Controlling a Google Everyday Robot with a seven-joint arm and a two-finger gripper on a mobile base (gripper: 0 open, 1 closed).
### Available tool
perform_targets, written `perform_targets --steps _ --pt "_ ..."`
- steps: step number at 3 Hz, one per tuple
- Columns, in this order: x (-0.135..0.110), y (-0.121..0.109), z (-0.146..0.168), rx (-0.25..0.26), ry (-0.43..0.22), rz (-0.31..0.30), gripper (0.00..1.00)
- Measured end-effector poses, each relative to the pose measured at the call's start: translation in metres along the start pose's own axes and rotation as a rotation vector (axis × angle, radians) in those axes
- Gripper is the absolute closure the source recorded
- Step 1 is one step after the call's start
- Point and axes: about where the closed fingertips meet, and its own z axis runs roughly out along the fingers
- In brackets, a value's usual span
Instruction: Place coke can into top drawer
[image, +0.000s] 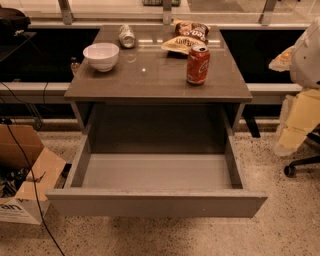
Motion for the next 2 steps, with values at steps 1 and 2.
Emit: perform_targets --steps 1,2 --pt "0.0 0.0 0.0 0.0 0.0 0.0 0.0" --pt "-0.011 -0.008 0.003 0.011 -0.055 0.009 0.0"
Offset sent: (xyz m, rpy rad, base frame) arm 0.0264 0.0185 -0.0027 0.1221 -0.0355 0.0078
